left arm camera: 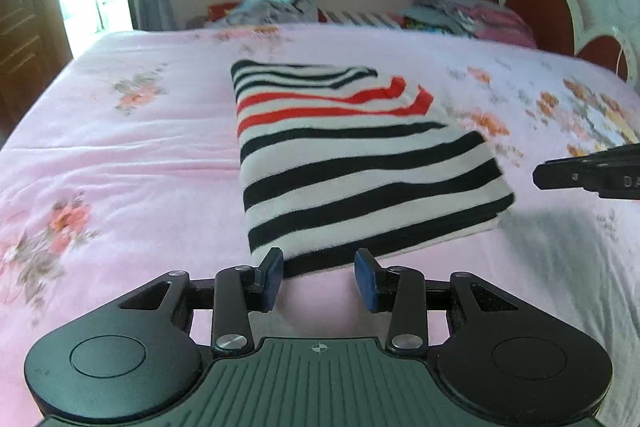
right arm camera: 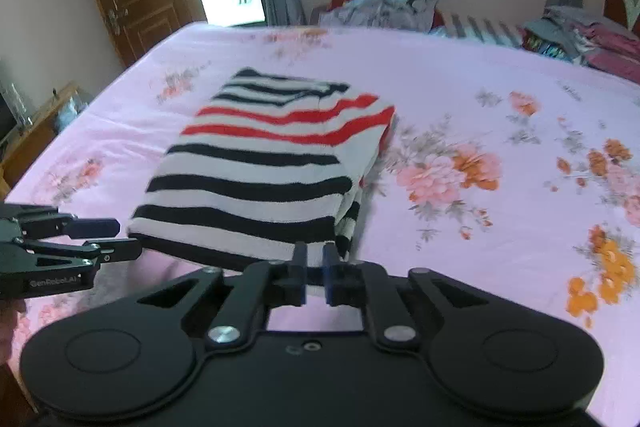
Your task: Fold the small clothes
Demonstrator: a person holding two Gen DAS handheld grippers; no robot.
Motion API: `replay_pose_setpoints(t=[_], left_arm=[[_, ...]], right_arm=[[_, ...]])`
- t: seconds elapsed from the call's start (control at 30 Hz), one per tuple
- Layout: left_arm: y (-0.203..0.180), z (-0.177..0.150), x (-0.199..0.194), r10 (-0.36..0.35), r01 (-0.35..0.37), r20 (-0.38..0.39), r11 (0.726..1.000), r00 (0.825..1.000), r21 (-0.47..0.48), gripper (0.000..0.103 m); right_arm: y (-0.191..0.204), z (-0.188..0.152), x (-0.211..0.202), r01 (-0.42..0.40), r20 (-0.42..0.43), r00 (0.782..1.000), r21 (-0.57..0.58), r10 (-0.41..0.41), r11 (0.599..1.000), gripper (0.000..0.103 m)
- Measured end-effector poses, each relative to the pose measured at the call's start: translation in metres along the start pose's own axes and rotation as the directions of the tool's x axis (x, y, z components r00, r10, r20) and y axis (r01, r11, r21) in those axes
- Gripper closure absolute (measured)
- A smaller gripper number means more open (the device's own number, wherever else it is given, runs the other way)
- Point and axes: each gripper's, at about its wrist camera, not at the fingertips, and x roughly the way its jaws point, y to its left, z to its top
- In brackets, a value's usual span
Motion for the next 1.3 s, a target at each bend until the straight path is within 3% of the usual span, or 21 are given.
replay_pose_setpoints(t=[0.03,0.07,0.1,0.13,0.17,0.2,0.27,0.33,0.7,0.87,1.3], left_arm=[[-0.003,-0.002,-0.005,0.01,-0.01,0.003,1.0,1.0,-0.003,0.063],[-0.007,-0.004,-0.009,0.02,-0.02,0.001,1.0,1.0,0.0,0.063],[-0.012,-0.006,-0.014,0.032,-0.032,0.003,0.999,0.999,0.005,0.062],[-0.016,-0.008,-0.02,0.042,-0.042,0.008,0.999,0.999,0.004,0.057],[-0.019,-0.01,-0.026,0.053,-0.053,0.02,0.999,0.998,-0.004,0.027],[-0.021,-0.013,-0.034,0.068,-0.067,0.046,0.998,0.997,-0.018,0.0],[-0.028,-0.02,-0.055,0.093,-0.089,0.125,0.995,0.988,-0.037,0.0],[-0.034,-0.023,-0.068,0.086,-0.082,0.124,0.996,0.989,-0.036,0.0],[-0.072,-0.062,-0.168,0.124,-0.117,0.201,0.992,0.972,-0.043,0.0],[-0.08,-0.079,-0.207,0.101,-0.086,0.238,0.994,0.966,-0.071,0.0],[-0.09,-0.094,-0.239,0.098,-0.076,0.281,0.993,0.955,-0.088,0.0]], right_arm=[[0.0,-0.001,-0.006,0.012,0.005,1.0,0.004,-0.012,1.0,0.079],[0.0,-0.003,-0.012,0.027,0.009,1.0,0.008,-0.027,1.0,0.065],[0.0,-0.005,-0.018,0.048,0.014,0.999,0.013,-0.049,0.999,0.042],[0.001,-0.008,-0.026,0.082,0.027,0.996,0.013,-0.082,0.997,0.028],[0.002,-0.01,-0.032,0.11,0.042,0.993,0.008,-0.11,0.994,0.004],[0.002,-0.014,-0.038,0.132,0.054,0.99,0.002,-0.132,0.991,0.0],[0.002,-0.023,-0.047,0.16,0.029,0.987,-0.006,-0.16,0.987,0.0],[0.002,-0.033,-0.059,0.168,0.015,0.986,-0.013,-0.168,0.986,0.0],[0.016,-0.082,-0.161,0.151,0.152,0.976,0.05,-0.157,0.987,0.0],[0.031,-0.095,-0.194,0.138,0.195,0.971,0.03,-0.141,0.99,0.0],[0.04,-0.109,-0.225,0.164,0.225,0.96,0.033,-0.167,0.986,0.0]])
